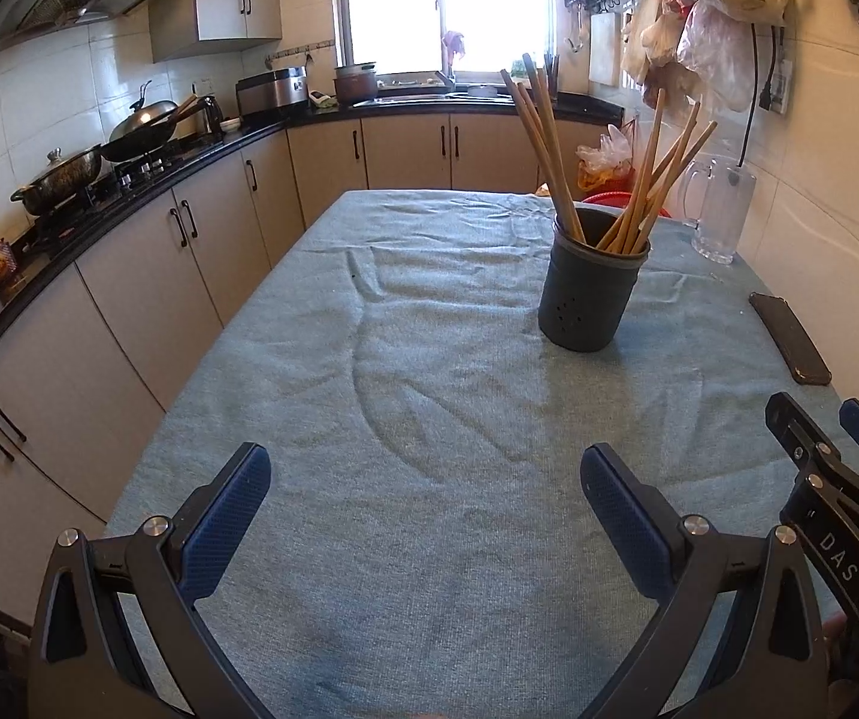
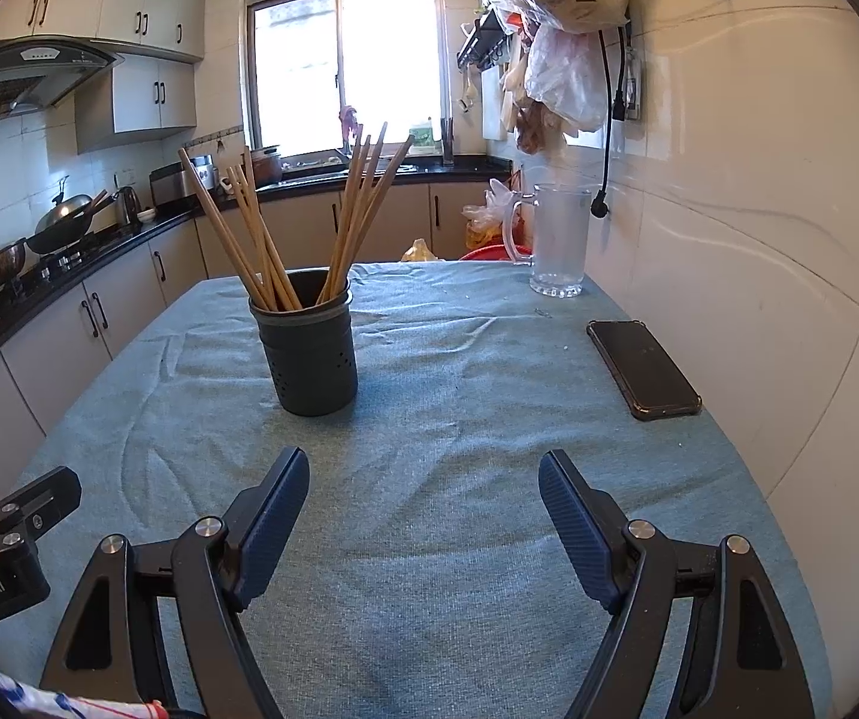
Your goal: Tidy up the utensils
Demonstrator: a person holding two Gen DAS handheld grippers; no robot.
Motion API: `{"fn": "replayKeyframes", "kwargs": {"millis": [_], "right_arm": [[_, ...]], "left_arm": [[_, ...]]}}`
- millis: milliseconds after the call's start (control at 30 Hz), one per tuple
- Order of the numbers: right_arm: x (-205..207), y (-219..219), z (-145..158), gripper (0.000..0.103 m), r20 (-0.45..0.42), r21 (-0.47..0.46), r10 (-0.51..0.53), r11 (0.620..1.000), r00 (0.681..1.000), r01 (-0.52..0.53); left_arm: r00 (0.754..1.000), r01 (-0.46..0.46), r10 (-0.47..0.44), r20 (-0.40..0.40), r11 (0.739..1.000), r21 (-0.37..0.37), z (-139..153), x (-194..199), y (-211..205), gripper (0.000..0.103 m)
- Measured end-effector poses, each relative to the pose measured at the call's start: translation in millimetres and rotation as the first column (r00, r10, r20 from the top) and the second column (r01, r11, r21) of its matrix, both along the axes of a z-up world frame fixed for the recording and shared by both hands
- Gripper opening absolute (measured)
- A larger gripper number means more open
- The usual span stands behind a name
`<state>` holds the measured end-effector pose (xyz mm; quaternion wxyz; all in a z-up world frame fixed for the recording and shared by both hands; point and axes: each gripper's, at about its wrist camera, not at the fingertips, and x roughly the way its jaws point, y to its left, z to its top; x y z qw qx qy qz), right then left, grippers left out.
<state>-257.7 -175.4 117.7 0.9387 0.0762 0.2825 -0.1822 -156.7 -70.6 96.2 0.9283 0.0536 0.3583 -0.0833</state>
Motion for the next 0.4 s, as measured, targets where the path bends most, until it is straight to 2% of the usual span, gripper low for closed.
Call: {"fn": "replayKeyframes", "kwargs": {"millis": [400], "right_arm": [[6.6, 1.9, -7.8, 0.084, -0.037, 0.003, 0.023, 1.0, 0.999, -0.022]], "left_arm": [[1.0, 0.003, -0.003, -0.025, 1.0, -0.01, -3.4, 4.7, 1.3, 0.103]]}}
